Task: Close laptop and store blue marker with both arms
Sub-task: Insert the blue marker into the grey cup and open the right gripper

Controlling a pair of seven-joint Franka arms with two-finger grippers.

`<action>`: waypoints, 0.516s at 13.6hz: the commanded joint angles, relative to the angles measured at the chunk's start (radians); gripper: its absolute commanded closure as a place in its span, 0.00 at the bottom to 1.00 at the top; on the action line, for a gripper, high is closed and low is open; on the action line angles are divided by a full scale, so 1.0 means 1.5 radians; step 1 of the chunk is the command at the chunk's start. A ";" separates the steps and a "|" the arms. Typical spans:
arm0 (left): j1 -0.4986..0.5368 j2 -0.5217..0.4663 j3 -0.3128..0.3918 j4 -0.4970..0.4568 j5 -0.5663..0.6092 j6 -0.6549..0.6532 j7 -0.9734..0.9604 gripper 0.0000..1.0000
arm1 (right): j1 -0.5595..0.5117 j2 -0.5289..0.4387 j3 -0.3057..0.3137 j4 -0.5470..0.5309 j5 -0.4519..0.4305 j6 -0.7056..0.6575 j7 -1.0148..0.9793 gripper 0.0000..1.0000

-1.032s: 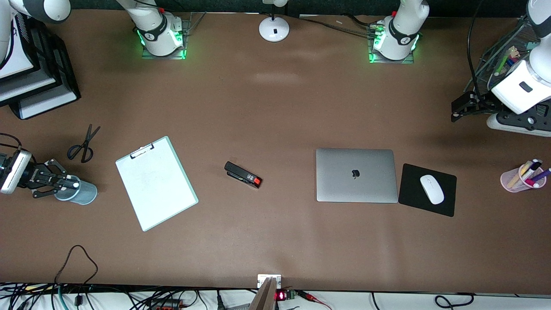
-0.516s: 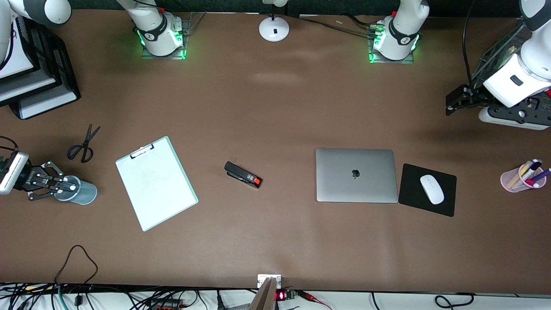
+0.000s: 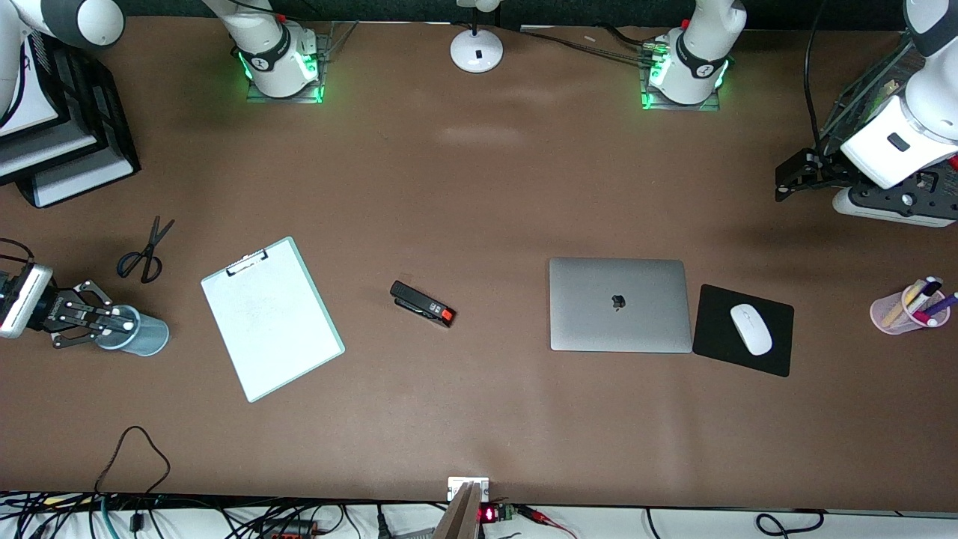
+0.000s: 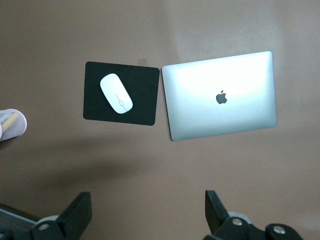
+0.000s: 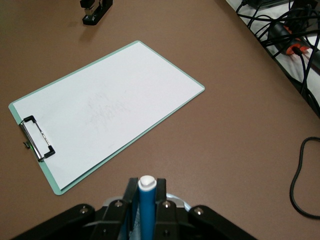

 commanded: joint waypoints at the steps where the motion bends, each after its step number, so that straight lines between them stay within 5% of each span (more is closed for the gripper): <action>1: 0.001 0.009 0.008 0.019 -0.009 -0.006 -0.007 0.00 | -0.019 0.013 0.009 0.021 0.012 -0.015 -0.007 0.98; 3: 0.031 0.010 0.006 0.035 -0.018 -0.009 -0.021 0.00 | -0.018 0.007 0.009 0.023 0.016 -0.026 0.032 0.00; 7: 0.026 0.018 -0.018 0.036 -0.012 -0.009 -0.028 0.00 | -0.012 -0.016 0.000 0.029 0.008 -0.099 0.129 0.00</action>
